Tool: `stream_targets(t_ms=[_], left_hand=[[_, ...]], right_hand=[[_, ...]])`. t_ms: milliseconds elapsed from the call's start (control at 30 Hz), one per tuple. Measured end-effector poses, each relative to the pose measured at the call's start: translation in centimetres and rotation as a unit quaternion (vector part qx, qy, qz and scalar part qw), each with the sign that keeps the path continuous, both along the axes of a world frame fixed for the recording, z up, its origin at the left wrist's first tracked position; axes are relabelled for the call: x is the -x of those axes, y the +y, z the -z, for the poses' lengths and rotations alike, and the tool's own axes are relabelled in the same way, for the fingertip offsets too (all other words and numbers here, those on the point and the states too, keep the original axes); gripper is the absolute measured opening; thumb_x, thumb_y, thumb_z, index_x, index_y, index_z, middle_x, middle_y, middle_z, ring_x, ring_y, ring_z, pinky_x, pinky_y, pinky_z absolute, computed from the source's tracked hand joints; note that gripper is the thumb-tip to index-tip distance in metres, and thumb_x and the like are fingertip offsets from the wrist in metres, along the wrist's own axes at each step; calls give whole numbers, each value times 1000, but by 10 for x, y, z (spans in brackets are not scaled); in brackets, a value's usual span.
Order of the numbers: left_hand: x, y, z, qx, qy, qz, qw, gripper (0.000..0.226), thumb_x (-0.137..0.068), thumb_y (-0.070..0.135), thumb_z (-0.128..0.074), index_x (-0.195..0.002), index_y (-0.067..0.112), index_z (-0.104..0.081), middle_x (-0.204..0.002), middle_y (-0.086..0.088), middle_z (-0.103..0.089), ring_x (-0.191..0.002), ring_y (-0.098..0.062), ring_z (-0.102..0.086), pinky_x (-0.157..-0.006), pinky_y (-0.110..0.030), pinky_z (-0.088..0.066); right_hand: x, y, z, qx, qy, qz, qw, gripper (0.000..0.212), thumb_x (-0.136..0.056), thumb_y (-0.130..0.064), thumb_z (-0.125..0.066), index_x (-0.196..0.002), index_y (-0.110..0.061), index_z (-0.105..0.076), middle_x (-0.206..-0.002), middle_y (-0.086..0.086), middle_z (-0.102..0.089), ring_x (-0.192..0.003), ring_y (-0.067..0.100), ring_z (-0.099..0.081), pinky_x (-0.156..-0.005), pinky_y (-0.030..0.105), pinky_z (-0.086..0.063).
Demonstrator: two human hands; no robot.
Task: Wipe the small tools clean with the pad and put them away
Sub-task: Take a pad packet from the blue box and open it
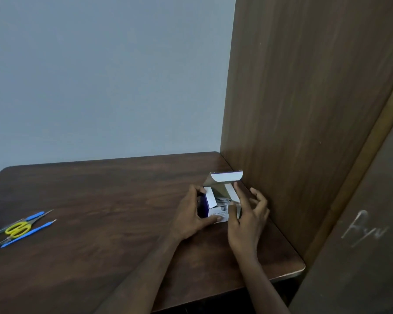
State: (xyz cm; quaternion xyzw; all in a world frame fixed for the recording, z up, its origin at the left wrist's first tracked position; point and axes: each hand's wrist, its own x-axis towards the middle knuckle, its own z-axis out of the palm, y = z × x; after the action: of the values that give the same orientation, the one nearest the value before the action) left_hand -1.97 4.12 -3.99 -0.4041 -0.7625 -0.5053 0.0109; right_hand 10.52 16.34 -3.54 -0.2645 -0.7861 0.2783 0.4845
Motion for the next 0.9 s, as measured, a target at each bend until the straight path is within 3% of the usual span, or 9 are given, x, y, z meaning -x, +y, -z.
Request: stream_targets(t_ms=[100,233,400,500,633,767,900], left_hand=[[0,0,-2,2,-8,16,1000,90,-72,48,-97,-144,38,-44,-141,22,-57,-127,-1,-61,-106,-37,-56],[1,-1,1,-8,-48,31,998,121,-70,44,-100,-166,32,-26,-156,17,-47,-139,2,-52,-111,-15,-46],[9,1,6,14,-10,30,999,123,-69,62,-94,-167,30,-26,-153,19,-40,-141,-4,-48,-118,-37,-48],[10,3,6,17,4,27,999,123,-67,64,-92,-166,28,-28,-151,19,-38,-140,-6,-49,-116,-39,-49],[9,3,9,18,6,20,1000,123,-67,64,-93,-166,26,-30,-154,20,-38,-141,-7,-48,-117,-41,-48],[10,2,8,23,9,21,999,124,-67,67,-93,-166,32,-27,-158,21,-36,-143,-8,-49,-115,-43,-50],[8,1,6,24,8,18,1000,123,-66,67,-93,-165,35,-28,-158,21,-36,-142,-9,-51,-114,-43,-52]], right_hand=[[4,1,2,30,-23,-11,999,48,-101,-27,-64,-148,-36,-60,-154,4,-40,-128,21,-45,-109,47,-37],[2,4,4,66,0,-10,998,43,-100,-32,-68,-142,-38,-64,-145,-1,-45,-119,5,-37,-110,37,-33],[6,4,-5,60,-37,-18,997,18,-100,-28,-68,-101,-44,-75,-142,-6,-45,-129,25,-46,-106,40,-35],[13,15,-27,3,-202,0,979,17,-101,-38,-64,-110,-42,-78,-155,-3,-37,-141,29,-34,-112,50,-31],[26,23,-46,-147,-387,7,910,22,-99,-41,-62,-115,-33,-77,-166,2,-29,-150,33,-25,-114,56,-29],[43,28,-56,-116,-435,-26,893,27,-97,-34,-70,-124,-31,-74,-170,5,-26,-152,38,-25,-116,61,-29],[46,28,-54,-122,-405,-15,906,22,-100,-37,-69,-120,-32,-76,-167,3,-34,-151,34,-29,-116,59,-31]])
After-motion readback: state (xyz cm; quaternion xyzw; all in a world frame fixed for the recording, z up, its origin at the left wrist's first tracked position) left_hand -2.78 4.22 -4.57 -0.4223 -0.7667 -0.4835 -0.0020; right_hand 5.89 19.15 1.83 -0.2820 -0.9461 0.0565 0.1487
